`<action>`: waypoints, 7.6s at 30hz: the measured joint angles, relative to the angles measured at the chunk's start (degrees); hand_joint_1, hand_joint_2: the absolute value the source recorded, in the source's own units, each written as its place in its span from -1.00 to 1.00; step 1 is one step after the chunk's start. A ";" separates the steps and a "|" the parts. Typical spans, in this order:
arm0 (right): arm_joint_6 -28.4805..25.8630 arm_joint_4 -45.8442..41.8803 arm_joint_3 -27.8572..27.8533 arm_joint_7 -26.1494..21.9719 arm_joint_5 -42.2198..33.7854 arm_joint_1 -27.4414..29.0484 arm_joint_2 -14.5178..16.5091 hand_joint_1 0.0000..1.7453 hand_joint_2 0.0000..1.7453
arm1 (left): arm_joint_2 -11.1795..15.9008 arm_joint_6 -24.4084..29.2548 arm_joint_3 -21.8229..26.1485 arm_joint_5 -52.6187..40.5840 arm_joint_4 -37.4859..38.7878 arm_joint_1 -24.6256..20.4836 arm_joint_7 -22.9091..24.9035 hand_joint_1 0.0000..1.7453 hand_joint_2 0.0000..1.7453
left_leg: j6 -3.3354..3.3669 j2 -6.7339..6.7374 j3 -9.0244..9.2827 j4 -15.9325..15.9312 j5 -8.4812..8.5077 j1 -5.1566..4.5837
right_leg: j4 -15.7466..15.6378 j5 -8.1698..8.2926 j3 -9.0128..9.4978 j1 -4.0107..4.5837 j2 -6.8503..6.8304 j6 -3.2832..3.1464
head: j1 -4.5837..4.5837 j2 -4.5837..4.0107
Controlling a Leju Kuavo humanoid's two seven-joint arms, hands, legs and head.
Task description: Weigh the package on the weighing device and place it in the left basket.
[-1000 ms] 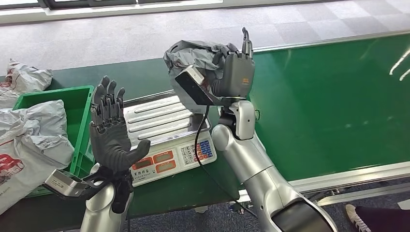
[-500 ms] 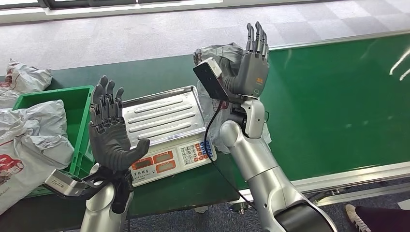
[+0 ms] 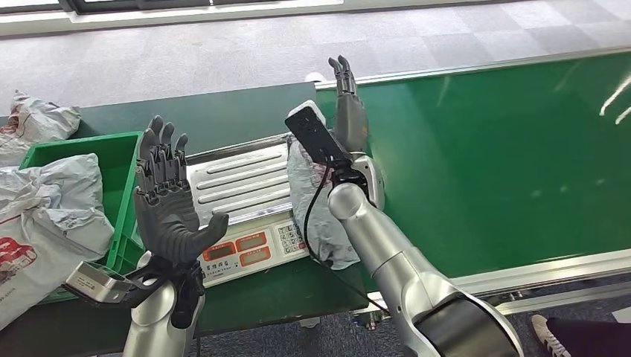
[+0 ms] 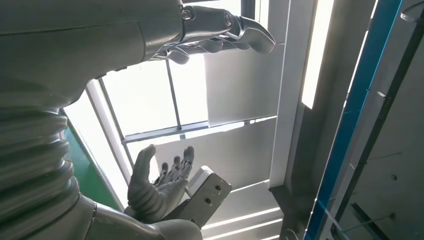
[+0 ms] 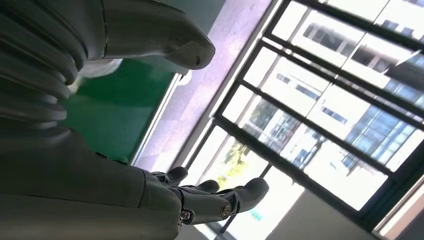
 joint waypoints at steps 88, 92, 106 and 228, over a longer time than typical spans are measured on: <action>34.31 20.15 -31.41 19.28 47.82 7.97 -7.17 1.00 1.00 | 0.14 -4.66 0.55 -3.21 -0.68 0.72 0.24 -1.00 1.00 | 0.15 0.12 0.39 0.00 -0.26 -0.03 | -0.11 -0.18 0.34 -0.04 0.07 0.13 | 0.36 0.00; 34.31 20.39 -31.41 19.30 47.82 7.86 -7.15 1.00 1.00 | 0.14 -4.66 0.55 -3.24 -0.68 0.72 0.24 -1.00 1.00 | 0.15 0.12 0.38 0.00 -0.26 -0.03 | -0.11 -0.18 0.33 -0.04 0.08 0.13 | 0.36 0.00; 33.74 20.94 -31.41 19.13 47.78 8.05 -6.95 1.00 1.00 | 0.09 -4.66 0.86 -3.42 -0.96 0.79 0.26 -1.00 1.00 | 0.14 0.12 0.35 0.00 -0.27 -0.03 | -0.11 -0.18 0.31 -0.04 0.08 0.13 | 0.36 0.00; -13.98 -79.42 -14.66 -15.12 11.95 32.28 -1.23 -1.00 1.00 | 5.46 25.91 1.09 -72.14 37.54 -17.04 27.89 -1.00 1.00 | 0.14 0.25 0.28 0.03 -0.18 -0.10 | -0.06 -0.04 0.16 -0.10 0.12 0.07 | 0.37 0.00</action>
